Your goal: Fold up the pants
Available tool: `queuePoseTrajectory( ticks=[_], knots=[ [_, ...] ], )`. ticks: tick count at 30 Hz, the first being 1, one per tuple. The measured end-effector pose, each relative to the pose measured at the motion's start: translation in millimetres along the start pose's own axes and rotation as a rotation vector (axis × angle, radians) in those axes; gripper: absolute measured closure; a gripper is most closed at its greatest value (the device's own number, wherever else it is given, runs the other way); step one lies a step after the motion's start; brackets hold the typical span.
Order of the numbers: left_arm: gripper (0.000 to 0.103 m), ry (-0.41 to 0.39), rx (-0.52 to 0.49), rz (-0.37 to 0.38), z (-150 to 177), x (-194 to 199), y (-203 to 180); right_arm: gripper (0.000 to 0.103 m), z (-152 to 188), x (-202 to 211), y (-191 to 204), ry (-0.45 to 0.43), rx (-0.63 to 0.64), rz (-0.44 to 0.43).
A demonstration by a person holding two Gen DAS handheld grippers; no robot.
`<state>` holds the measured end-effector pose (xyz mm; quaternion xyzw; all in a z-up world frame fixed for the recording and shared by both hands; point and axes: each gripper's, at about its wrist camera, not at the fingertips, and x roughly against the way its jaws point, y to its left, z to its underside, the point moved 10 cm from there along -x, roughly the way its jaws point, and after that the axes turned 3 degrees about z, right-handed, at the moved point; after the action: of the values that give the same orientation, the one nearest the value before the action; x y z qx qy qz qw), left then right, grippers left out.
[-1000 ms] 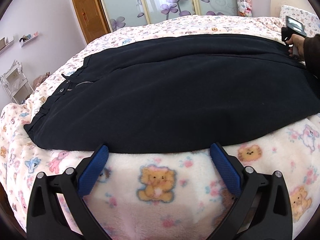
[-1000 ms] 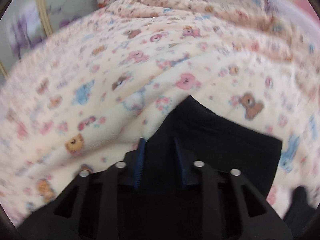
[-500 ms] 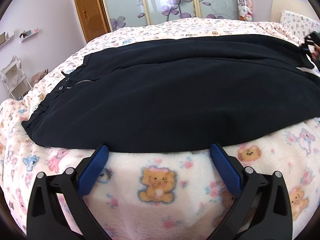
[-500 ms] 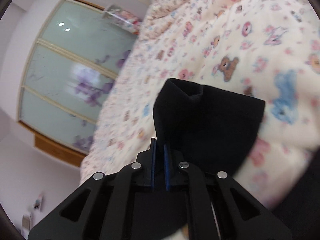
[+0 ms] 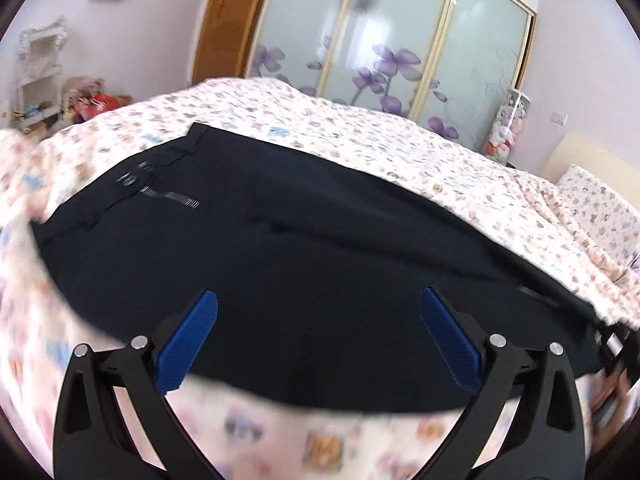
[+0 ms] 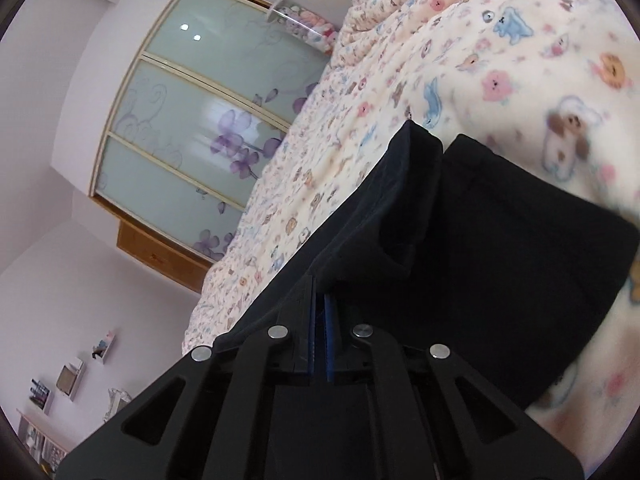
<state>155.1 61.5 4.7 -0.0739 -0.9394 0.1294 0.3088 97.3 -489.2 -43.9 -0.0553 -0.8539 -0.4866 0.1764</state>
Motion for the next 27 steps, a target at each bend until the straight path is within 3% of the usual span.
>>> queuePoseTrajectory(
  ticks=[6, 11, 13, 14, 19, 23, 27],
  knots=[
    [0.002, 0.099, 0.003, 0.129, -62.8, -62.7, -56.3, 0.1, -2.8, 11.5, -10.0, -0.094, -0.011, -0.079],
    [0.003, 0.261, 0.256, 0.247, -94.9, -168.1, -89.6, 0.099, -1.4, 2.9, -11.2, -0.063, 0.035, -0.071],
    [0.023, 0.323, 0.315, 0.254, -95.3, -203.4, -96.2, 0.099, 0.2, 2.1, -9.1, -0.061, 0.048, -0.074],
    [0.026, 0.352, 0.332, 0.257, -94.3, -222.3, -100.4, 0.099, 0.7, 1.6, -8.7, -0.06, 0.053, -0.071],
    [0.03, 0.399, 0.35, 0.109, -85.2, -283.4, -91.6, 0.099, 7.7, -4.6, 0.4, -0.033, 0.095, -0.082],
    [0.03, 0.383, 0.466, 0.1, -89.9, -310.9, -84.6, 0.099, 9.0, -8.0, 5.2, -0.028, 0.125, -0.085],
    [0.044, 0.352, 0.439, 0.001, -104.2, -332.8, -84.6, 0.099, 8.3, -7.2, 4.4, -0.027, 0.136, -0.092]
  ],
)
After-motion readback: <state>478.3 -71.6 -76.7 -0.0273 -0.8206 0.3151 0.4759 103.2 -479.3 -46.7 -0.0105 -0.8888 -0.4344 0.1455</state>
